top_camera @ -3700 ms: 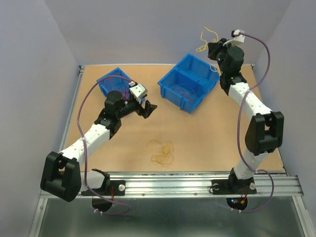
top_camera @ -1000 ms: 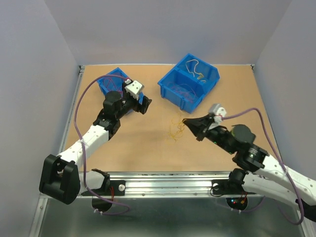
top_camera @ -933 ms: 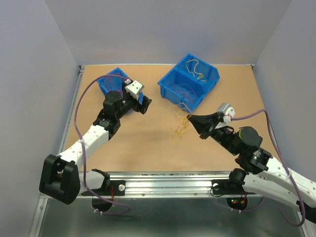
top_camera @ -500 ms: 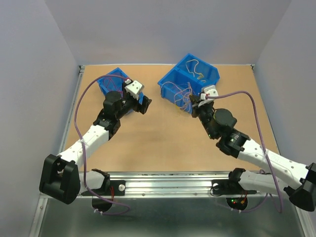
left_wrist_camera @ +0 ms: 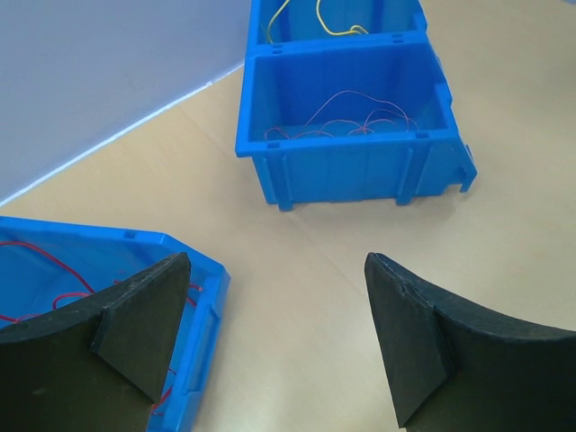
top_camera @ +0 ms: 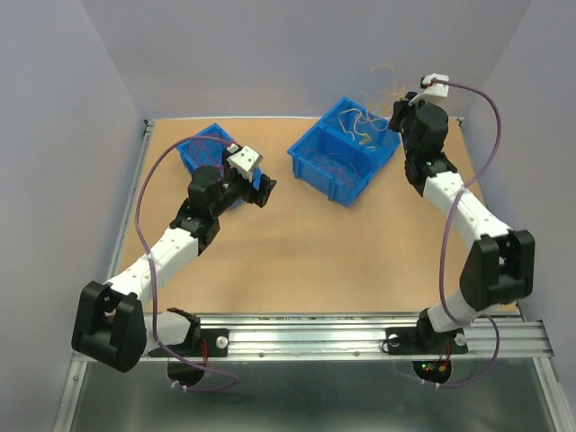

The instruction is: Untangle the cables

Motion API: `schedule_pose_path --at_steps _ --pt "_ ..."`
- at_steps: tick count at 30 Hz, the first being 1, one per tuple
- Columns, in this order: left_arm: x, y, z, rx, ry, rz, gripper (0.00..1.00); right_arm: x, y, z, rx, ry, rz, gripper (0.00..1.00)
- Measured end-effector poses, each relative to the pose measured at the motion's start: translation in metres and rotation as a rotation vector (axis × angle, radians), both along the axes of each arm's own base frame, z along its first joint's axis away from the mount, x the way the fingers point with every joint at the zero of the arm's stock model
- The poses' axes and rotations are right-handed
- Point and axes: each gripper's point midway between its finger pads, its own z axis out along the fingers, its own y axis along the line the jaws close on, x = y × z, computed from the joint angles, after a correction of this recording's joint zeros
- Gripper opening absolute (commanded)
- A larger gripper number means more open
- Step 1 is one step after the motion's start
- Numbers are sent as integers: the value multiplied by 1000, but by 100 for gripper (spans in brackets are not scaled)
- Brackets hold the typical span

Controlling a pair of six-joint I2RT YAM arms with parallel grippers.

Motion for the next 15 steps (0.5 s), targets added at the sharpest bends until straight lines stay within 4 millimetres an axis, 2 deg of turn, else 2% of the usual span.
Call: schedule_pose_path --at_steps 3,8,10,11,12,13,14,15 --pt "0 0 0 0 -1 0 90 45 -24 -32 55 74 -34 0" --pt "0 0 1 -1 -3 -1 90 97 -28 -86 111 179 -41 0" --pt "0 0 1 -2 -3 -2 90 111 -27 -103 121 208 -45 1" --pt "0 0 1 -2 -3 -2 90 118 -26 -108 125 219 -46 6" --pt "0 0 1 -2 -3 -3 90 124 -25 -111 127 222 -47 19" --pt "0 -1 1 -2 -3 -3 90 130 -24 -114 134 227 -49 26" --pt "0 -1 1 -2 -3 -4 90 132 -24 -114 131 228 -49 43" --pt "0 -1 1 -2 -3 -4 90 134 -24 -114 139 228 -51 72"
